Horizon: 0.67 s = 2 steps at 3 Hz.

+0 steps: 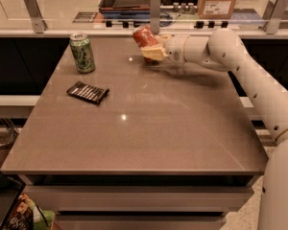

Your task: Place coke can upright

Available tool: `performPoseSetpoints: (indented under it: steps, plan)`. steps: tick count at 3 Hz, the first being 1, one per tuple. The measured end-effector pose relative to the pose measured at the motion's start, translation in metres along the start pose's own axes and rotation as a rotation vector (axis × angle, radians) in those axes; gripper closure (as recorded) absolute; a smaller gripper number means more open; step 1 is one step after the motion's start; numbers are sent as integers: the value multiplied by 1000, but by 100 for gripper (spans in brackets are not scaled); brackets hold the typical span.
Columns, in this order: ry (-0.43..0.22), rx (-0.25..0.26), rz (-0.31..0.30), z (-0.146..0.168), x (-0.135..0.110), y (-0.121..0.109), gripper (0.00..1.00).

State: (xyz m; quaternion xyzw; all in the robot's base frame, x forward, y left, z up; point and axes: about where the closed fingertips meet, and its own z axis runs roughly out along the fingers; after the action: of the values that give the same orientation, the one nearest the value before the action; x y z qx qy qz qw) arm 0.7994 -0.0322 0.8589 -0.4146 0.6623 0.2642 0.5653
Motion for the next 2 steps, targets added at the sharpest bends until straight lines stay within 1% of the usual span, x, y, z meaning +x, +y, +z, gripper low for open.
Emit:
performPoseSetpoints:
  steps: [2]
  plan:
    - [0, 0, 0, 0, 0, 0, 100]
